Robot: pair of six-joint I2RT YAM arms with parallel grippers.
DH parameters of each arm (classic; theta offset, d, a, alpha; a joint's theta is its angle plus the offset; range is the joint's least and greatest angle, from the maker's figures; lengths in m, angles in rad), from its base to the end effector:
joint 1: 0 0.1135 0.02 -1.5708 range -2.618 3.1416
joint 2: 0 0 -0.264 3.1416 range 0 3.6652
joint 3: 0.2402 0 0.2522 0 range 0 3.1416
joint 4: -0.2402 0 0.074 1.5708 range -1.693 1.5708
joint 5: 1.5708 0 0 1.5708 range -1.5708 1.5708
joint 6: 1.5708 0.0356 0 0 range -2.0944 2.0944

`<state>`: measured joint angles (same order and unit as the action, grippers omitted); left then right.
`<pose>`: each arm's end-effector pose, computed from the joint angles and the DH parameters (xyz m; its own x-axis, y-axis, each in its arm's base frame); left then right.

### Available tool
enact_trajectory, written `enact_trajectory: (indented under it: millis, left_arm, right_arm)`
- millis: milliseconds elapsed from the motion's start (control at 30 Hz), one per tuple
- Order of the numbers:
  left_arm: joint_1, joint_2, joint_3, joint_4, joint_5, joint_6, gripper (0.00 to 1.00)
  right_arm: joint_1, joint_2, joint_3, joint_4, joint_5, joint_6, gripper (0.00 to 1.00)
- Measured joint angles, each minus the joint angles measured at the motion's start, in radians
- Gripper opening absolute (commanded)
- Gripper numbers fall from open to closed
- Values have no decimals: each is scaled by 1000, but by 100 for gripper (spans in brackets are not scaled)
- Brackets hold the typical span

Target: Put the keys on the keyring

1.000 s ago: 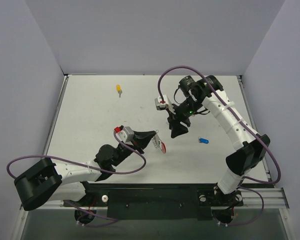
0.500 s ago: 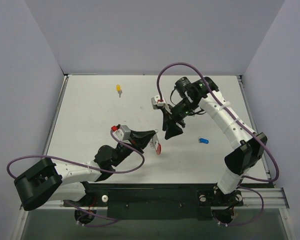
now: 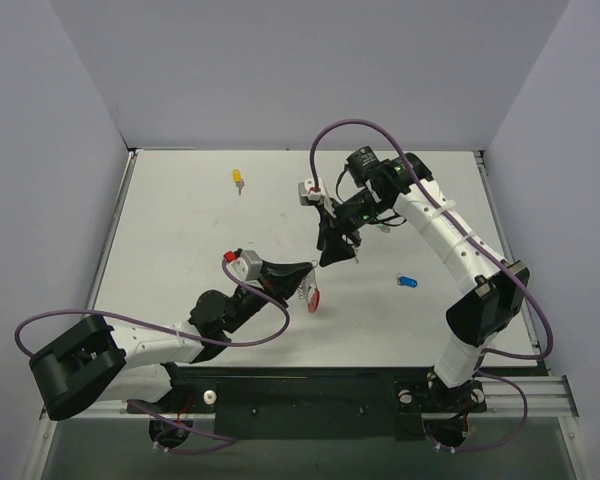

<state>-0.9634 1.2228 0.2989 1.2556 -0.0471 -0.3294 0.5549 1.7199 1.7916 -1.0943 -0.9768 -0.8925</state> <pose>0.1321 -0.1871 0.2380 -0.0812 -0.4493 -0.8897 0.8122 0.4875 -0.3203 0.2804 0.2085 0.3718 0.0602 -0.4754 -0.8777 -0.9802 -0.1944 0.0380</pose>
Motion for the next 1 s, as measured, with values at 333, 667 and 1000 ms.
enact_trajectory:
  millis: [333,667,1000]
  left_arm:
    - [1,-42,0,3,-10,32,0]
    - [10,-53,1,14,-8,45,0]
    - [10,-60,1,13,-6,48,0]
  right_arm:
    - [-141,31,50,-91,-113,-316,48]
    - [-36,27,-3,-204,-220,-570,39]
    - [-53,68,78,-163,-172,-372,38]
